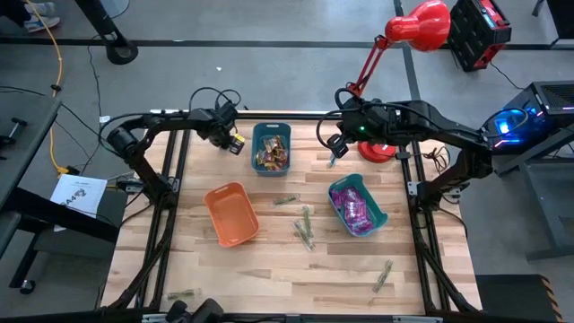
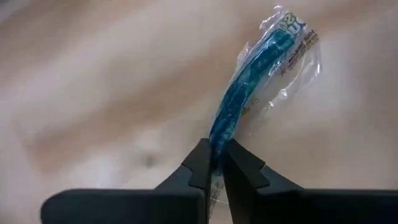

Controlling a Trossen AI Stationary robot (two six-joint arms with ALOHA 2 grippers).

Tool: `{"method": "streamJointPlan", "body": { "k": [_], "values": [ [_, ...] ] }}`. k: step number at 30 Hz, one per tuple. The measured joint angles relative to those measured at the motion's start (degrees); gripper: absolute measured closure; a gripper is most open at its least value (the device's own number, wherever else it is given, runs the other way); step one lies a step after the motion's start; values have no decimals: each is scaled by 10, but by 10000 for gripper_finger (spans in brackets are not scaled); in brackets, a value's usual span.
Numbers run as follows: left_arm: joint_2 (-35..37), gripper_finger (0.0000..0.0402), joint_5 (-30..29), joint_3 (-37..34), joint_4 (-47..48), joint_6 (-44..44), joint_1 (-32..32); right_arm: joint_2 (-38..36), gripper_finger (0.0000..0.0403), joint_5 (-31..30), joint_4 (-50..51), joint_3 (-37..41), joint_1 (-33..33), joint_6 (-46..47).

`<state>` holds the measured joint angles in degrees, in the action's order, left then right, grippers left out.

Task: Sort candy
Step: Put the blue candy into the orange bin

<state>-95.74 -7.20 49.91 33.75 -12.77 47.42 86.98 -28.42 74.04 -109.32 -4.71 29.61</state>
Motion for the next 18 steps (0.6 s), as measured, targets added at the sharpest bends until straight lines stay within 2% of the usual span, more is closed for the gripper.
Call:
{"method": "streamJointPlan", "body": {
  "k": [2,6,9,13,18],
  "values": [
    [33,392,3,-5,22,1,6,0,402,-1,0,0,0,0],
    [123,397,3,1,-1,1,22,0,402,-3,-1,0,0,-8],
    [187,399,44,0,-19,-13,16,0,402,-4,-8,0,0,-15],
    [240,400,92,2,-51,-71,-40,0,402,-4,-23,0,-1,-24],
    [237,400,78,2,-124,-153,-152,0,402,-5,-40,0,-2,-32]
  ]
}}
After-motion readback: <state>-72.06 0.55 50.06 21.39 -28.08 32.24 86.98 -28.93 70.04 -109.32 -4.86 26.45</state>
